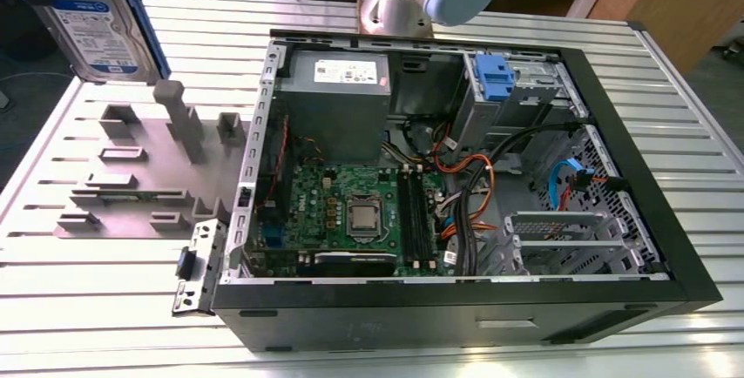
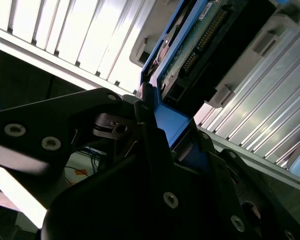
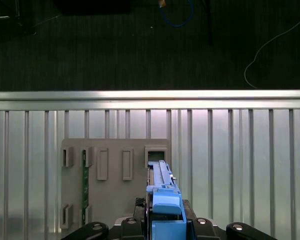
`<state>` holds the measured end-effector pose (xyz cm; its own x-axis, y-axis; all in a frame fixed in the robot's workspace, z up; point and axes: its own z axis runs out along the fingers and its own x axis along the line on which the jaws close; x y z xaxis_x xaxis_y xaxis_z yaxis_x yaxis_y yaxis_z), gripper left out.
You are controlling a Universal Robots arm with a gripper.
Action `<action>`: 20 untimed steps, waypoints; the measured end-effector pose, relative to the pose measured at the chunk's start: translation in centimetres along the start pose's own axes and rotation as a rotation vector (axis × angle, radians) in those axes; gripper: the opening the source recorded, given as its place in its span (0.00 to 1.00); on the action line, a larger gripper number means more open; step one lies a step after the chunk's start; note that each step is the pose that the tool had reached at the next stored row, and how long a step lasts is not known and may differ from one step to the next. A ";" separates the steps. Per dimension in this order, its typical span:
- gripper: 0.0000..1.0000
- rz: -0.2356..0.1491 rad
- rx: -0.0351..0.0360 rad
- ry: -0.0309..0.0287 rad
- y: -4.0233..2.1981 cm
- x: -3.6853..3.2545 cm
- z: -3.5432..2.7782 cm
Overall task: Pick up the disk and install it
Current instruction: 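Pick up the disk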
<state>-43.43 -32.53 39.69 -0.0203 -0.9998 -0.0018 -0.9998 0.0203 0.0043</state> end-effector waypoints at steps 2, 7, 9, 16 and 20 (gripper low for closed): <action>0.36 0.000 0.0000 0.0000 0.00 0.00 -0.07; 0.36 0.000 0.0000 0.0000 0.00 0.00 -0.24; 0.36 0.000 0.0001 0.0000 0.00 0.00 -0.30; 0.36 0.000 0.0000 -0.0001 0.00 0.00 -0.54; 0.36 0.000 0.0000 0.0000 0.01 0.00 -0.71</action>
<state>-43.43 -32.53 40.40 -0.0203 -0.9998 -0.0019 -0.9998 0.0203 0.0042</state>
